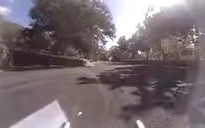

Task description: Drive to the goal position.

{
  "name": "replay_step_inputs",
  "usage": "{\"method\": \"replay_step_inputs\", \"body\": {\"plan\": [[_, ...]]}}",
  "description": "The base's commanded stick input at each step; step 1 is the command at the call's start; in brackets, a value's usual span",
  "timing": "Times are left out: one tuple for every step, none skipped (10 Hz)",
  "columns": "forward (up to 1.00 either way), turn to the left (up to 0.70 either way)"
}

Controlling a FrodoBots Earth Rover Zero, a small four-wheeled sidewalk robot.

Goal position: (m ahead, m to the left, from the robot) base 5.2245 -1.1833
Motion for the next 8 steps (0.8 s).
{"method": "replay_step_inputs", "body": {"plan": [[0.70, 0.00], [0.70, 0.00], [0.70, 0.00], [0.70, 0.00], [0.70, 0.00], [0.70, 0.00], [0.70, 0.00], [0.70, 0.00]]}}
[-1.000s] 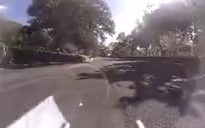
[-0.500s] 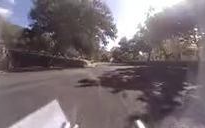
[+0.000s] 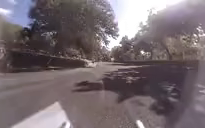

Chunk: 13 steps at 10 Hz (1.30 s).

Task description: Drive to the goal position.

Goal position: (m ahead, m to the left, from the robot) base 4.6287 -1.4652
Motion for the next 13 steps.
{"method": "replay_step_inputs", "body": {"plan": [[0.70, 0.00], [0.70, -0.13], [0.70, -0.35], [0.70, -0.35], [0.70, -0.35], [0.70, -0.35], [0.70, -0.35], [0.70, -0.35], [0.70, -0.35], [0.70, -0.35], [0.70, -0.35], [0.70, -0.09], [0.70, 0.00]]}}
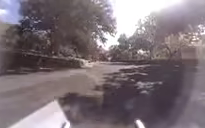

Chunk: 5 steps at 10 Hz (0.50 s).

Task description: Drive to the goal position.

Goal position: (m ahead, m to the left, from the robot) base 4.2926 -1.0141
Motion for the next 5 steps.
{"method": "replay_step_inputs", "body": {"plan": [[0.70, 0.00], [0.70, 0.00], [0.70, 0.00], [0.70, 0.00], [0.70, 0.00]]}}
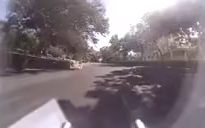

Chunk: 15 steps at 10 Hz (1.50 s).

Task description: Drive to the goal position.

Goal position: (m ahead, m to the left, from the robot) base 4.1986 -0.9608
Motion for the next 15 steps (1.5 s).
{"method": "replay_step_inputs", "body": {"plan": [[0.70, 0.00], [0.70, 0.00], [0.70, 0.00], [0.70, 0.00], [0.70, 0.00], [0.70, 0.00], [0.70, 0.00], [0.70, 0.00], [0.70, 0.00], [0.70, 0.00], [0.70, 0.00], [0.70, 0.00], [0.70, 0.00], [0.70, 0.00], [0.70, 0.00]]}}
